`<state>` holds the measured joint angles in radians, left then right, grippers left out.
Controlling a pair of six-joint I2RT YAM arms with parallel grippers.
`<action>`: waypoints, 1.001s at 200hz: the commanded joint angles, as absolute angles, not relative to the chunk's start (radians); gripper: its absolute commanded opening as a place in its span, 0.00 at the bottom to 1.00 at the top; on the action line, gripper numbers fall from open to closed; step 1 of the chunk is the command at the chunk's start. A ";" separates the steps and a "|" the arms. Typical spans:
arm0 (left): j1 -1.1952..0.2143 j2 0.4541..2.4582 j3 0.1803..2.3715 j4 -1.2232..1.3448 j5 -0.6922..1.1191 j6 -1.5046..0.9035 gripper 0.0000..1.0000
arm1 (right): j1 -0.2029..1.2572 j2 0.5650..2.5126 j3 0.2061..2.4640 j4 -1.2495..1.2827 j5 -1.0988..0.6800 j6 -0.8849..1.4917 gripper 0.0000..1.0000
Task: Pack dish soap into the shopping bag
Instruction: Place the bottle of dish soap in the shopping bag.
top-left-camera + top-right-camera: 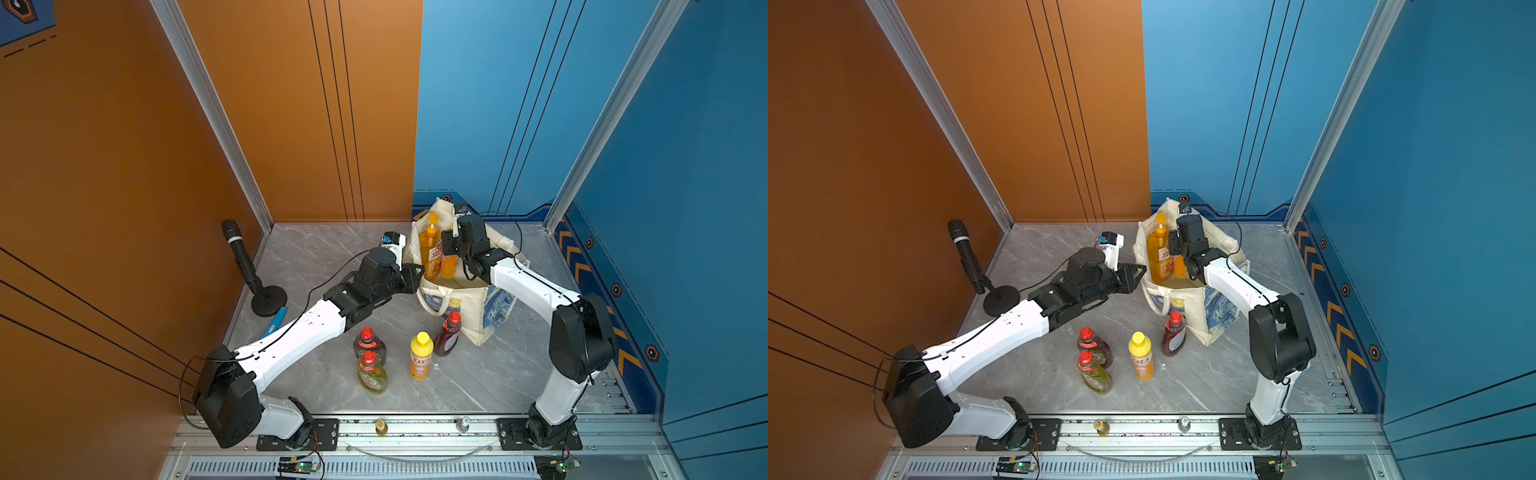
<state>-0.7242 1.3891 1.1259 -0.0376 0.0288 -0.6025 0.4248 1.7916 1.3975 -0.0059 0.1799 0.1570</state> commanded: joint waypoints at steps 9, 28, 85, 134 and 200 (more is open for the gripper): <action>-0.736 1.362 1.108 -0.057 0.009 -0.602 0.37 | 0.426 1.829 1.396 -0.013 0.139 0.163 0.35; -0.736 1.364 1.108 -0.058 0.011 -0.601 0.39 | 0.435 1.813 1.400 -0.030 0.144 0.148 0.47; -0.741 1.371 1.101 -0.056 0.012 -0.604 0.41 | 0.474 1.744 1.413 -0.082 0.209 0.093 0.73; -0.749 1.374 1.092 -0.055 0.014 -0.606 0.41 | 0.477 1.698 1.420 -0.108 0.234 0.093 0.78; -0.753 1.374 1.088 -0.051 0.012 -0.605 0.41 | 0.479 1.625 1.454 -0.166 0.240 0.107 0.84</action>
